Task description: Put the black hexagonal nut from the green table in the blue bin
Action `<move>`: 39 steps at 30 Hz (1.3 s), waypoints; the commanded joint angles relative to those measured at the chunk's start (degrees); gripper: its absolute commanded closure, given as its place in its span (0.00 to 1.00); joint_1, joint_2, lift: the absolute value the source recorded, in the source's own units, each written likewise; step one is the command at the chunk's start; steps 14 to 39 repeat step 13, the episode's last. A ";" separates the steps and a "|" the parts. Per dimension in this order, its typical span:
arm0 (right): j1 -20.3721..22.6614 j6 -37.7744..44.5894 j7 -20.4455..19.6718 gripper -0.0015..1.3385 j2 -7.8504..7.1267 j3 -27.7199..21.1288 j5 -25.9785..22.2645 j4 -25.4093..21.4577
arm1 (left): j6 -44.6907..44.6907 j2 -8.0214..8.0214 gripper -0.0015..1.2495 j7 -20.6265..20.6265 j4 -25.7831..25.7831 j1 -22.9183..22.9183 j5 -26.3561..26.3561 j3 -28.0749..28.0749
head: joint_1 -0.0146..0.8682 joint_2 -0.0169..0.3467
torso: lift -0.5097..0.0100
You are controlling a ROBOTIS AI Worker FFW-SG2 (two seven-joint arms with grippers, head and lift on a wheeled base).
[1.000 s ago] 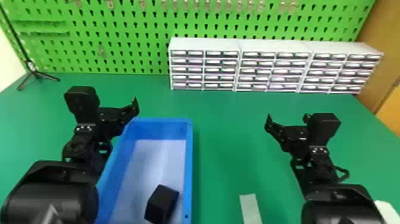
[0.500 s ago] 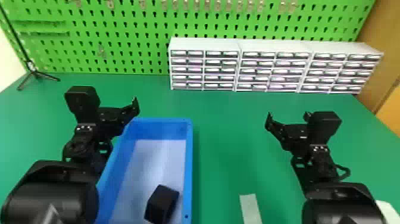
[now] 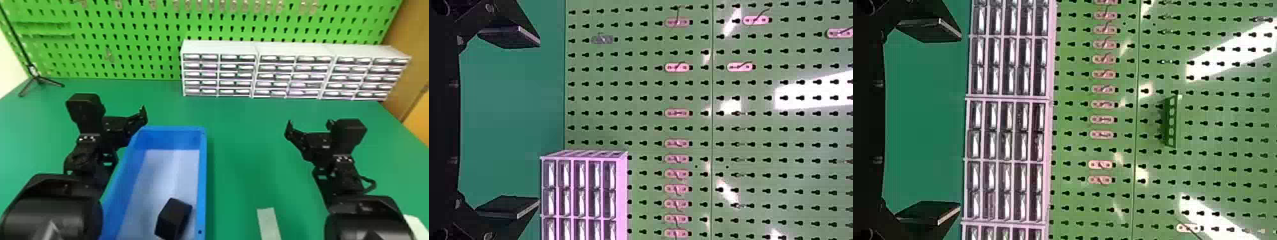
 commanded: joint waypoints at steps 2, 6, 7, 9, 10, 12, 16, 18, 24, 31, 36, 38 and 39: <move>-0.09 -0.01 0.00 0.08 -0.08 -0.02 -0.07 0.00 | 0.04 0.00 0.13 -0.08 -0.15 0.14 -0.14 0.49 | 0.79 0.12 | 0.80; 0.00 -0.01 0.00 0.08 -0.08 -0.10 -0.25 0.00 | 0.04 0.00 0.13 -0.08 -0.15 0.23 -0.23 0.49 | 0.79 0.12 | 0.80; 0.00 -0.01 0.00 0.08 -0.08 -0.10 -0.25 0.00 | 0.13 0.00 0.13 -0.08 -0.15 0.23 -0.23 0.49 | 0.79 0.12 | 0.80; 0.00 -0.01 0.00 0.08 -0.08 -0.10 -0.34 0.00 | 0.04 0.00 0.13 -0.08 -0.15 0.23 -0.23 0.49 | 0.79 0.12 | 0.80; -0.09 -0.01 0.00 0.08 -0.08 -0.10 -0.34 0.00 | 0.04 0.00 0.13 -0.08 -0.15 0.23 -0.23 0.49 | 0.79 0.12 | 0.80; -0.09 -0.01 0.00 0.08 -0.17 -0.02 -0.34 0.00 | 0.13 0.00 0.13 -0.08 -0.15 0.23 -0.23 0.49 | 0.79 0.12 | 0.80; -0.09 -0.01 0.00 0.08 -0.17 -0.02 -0.34 0.00 | 0.13 0.00 0.13 -0.08 -0.15 0.14 -0.23 0.49 | 0.79 0.12 | 0.80; -0.09 -0.01 0.00 0.08 -0.17 -0.02 -0.34 0.00 | 0.13 0.00 0.13 -0.08 -0.15 0.14 -0.23 0.49 | 0.79 0.12 | 0.80; -0.09 -0.01 0.00 0.08 -0.17 -0.02 -0.34 0.00 | 0.13 0.00 0.13 -0.08 -0.15 0.14 -0.23 0.49 | 0.79 0.12 | 0.80; -0.09 -0.01 0.00 0.08 -0.17 -0.02 -0.34 0.00 | 0.13 0.00 0.13 -0.08 -0.15 0.14 -0.23 0.49 | 0.79 0.12 | 0.80; -0.09 -0.01 0.00 0.08 -0.17 -0.02 -0.34 0.00 | 0.13 0.00 0.13 -0.08 -0.15 0.14 -0.23 0.49 | 0.79 0.12 | 0.80; -0.09 -0.01 0.00 0.08 -0.17 -0.02 -0.34 0.00 | 0.13 0.00 0.13 -0.08 -0.15 0.14 -0.23 0.49 | 0.79 0.12 | 0.80; -0.09 -0.01 0.00 0.08 -0.17 -0.02 -0.34 0.00 | 0.13 0.00 0.13 -0.08 -0.15 0.14 -0.23 0.49 | 0.79 0.12 | 0.80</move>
